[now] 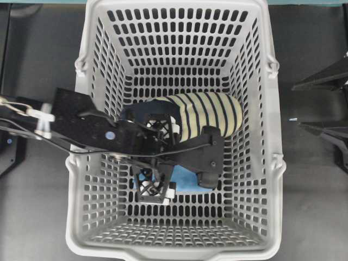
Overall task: Pick up the blue cloth from the shopping basket with the left arm.
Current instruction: 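Close the left gripper on the blue cloth and lift it, then raise the held blue cloth upward out of the basket with left gripper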
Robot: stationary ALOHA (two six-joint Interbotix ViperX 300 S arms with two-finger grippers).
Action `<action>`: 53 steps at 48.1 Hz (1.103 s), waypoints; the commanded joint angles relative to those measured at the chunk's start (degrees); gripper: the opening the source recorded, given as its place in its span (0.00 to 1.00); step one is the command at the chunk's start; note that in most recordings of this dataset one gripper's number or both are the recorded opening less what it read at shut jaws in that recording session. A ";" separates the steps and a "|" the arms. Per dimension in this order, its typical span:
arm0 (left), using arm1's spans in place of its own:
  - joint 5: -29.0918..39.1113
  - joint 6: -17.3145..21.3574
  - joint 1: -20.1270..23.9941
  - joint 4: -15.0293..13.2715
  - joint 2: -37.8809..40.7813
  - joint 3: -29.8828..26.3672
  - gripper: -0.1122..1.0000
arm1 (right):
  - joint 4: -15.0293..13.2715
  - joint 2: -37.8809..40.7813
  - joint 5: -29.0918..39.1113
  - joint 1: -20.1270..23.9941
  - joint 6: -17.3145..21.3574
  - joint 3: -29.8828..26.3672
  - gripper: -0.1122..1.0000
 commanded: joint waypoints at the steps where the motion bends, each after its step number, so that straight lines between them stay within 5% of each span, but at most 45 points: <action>1: -1.05 0.00 -0.09 0.26 0.62 -0.53 0.86 | 0.18 0.35 -0.62 -0.44 0.00 -0.97 0.81; 20: -4.31 -0.18 -0.18 0.18 2.11 2.11 0.81 | 0.18 0.35 -0.70 -0.53 0.00 -0.62 0.79; 35: -2.72 0.62 -0.44 0.26 -0.70 0.35 0.21 | 0.26 -0.09 -3.34 -0.53 0.09 1.14 0.77; 53: 15.64 0.53 -0.88 0.26 -7.38 -16.26 0.21 | 0.18 -0.18 -3.52 -0.53 0.00 1.49 0.77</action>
